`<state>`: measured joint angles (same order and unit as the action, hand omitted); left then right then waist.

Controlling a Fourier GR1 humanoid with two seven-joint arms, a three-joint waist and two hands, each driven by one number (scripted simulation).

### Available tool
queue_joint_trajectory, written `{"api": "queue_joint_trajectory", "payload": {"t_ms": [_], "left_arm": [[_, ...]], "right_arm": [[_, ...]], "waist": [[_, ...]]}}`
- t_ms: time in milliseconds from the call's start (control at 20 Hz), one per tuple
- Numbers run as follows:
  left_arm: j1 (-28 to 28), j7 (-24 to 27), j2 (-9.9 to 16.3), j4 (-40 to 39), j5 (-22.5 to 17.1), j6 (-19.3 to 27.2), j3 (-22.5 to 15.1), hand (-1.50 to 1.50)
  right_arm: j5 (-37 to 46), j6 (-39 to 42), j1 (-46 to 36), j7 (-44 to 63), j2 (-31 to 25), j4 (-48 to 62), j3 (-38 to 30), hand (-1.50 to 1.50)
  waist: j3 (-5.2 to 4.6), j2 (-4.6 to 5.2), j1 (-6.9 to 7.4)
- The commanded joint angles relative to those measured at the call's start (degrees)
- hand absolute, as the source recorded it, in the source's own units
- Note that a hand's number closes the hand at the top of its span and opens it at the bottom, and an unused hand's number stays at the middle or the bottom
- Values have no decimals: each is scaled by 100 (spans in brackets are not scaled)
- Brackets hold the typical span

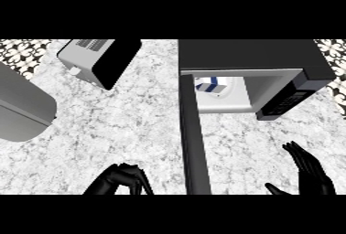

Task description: Pick up the milk, place it into the microwave and close the microwave

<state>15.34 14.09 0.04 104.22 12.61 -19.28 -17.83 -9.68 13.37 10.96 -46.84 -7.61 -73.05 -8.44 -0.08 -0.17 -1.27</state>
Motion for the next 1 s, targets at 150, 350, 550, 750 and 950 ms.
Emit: {"api": "queue_joint_trajectory", "payload": {"t_ms": [150, 350, 550, 750, 950], "left_arm": [[-1771, -590, -4, -1302, 142, 1369, -1107, 150], [-2595, -463, -4, -1870, 146, 1822, -1655, 150], [-3145, -266, -3, -2930, -212, 2474, -2428, 150], [-3965, -828, -3, -3544, -699, 3419, -3123, 150], [-4549, -1066, -2, -3920, -1659, 3793, -3750, 150]], "right_arm": [[-613, 379, 644, 341, -326, -956, -395, -150], [-477, 392, 786, 326, -654, -1036, -618, -150], [-648, 441, 899, 557, -604, -1642, -620, -150], [-957, 614, 687, 942, -757, -1962, -659, -150], [-1163, 895, 766, 1113, -869, -2376, -584, -150]], "waist": [[3, 23, -32], [4, 28, -33], [0, 35, -60], [0, 51, -134], [-4, 66, -283]]}}
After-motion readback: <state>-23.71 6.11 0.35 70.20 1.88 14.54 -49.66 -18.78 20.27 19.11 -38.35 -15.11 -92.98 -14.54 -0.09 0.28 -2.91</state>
